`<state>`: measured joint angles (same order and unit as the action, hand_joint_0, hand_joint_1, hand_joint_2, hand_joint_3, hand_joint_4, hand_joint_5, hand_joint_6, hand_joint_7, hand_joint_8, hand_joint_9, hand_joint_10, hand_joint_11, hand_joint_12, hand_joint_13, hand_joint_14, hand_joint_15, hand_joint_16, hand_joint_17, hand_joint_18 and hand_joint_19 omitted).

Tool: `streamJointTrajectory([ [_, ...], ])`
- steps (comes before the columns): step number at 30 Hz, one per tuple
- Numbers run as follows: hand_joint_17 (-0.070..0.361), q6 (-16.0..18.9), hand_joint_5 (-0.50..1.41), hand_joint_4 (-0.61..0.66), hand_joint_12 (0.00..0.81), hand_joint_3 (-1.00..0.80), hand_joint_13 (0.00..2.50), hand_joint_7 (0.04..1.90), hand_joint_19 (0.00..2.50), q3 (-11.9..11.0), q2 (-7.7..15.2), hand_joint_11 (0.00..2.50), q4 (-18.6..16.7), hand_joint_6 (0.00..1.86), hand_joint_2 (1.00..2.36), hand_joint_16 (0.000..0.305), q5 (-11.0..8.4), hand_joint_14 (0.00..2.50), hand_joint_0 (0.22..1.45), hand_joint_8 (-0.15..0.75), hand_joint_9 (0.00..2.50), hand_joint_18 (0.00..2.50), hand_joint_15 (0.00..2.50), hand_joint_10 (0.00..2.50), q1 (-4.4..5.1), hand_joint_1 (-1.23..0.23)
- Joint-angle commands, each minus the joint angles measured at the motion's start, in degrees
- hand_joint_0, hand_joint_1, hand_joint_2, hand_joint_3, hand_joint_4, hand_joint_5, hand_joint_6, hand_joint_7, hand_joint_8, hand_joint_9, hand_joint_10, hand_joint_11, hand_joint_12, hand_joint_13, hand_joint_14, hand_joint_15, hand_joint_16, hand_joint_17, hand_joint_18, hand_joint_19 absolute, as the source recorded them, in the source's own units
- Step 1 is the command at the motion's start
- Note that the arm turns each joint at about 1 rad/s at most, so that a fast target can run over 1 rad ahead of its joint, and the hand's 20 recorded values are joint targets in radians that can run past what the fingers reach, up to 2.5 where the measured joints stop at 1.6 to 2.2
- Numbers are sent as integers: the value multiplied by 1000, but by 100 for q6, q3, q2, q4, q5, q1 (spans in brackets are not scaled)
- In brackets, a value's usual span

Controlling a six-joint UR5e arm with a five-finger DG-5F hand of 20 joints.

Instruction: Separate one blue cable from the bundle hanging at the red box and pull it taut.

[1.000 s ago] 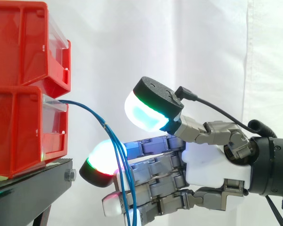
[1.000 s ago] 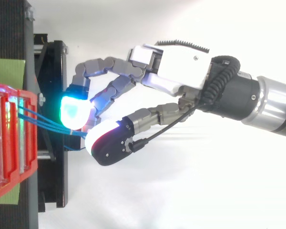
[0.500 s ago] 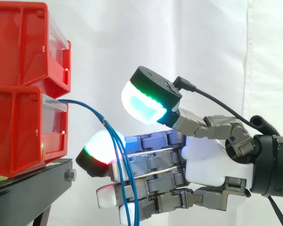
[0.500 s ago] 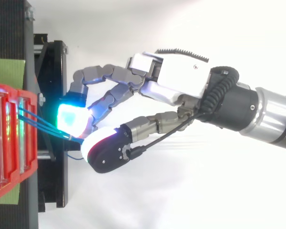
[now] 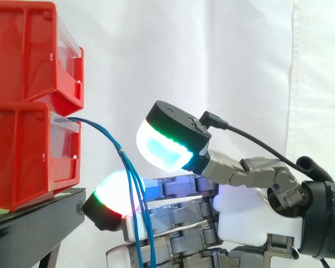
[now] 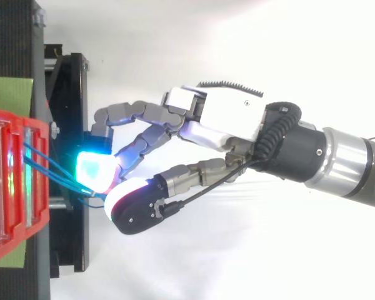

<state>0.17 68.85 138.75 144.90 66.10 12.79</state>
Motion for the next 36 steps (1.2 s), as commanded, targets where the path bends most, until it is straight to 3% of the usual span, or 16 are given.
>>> streamJointTrajectory([
  [1, 103, 45, -115, 127, 314, -500, 842, 1257, 620, -3, 20, 731, 12, 500, 1000, 46, -10, 20, 578, 277, 988, 672, 496, 21, 13, -681],
  [17, 103, -52, -120, 130, 332, -500, 966, 1241, 592, -3, 29, 723, -208, 500, 1000, 46, -10, 21, 563, 286, 996, 691, 505, 22, 4, -609],
  [29, 100, -245, -126, 101, 318, -500, 1020, 1240, 567, -3, 29, 738, -436, 534, 1000, 45, -45, 21, 619, 278, 1003, 708, 547, 21, 57, -698],
  [36, 100, -325, -156, 76, 314, -411, 1029, 1080, 568, -12, 29, 745, -445, 655, 1010, 45, -89, 22, 646, 279, 1010, 716, 546, 23, 83, -697],
])
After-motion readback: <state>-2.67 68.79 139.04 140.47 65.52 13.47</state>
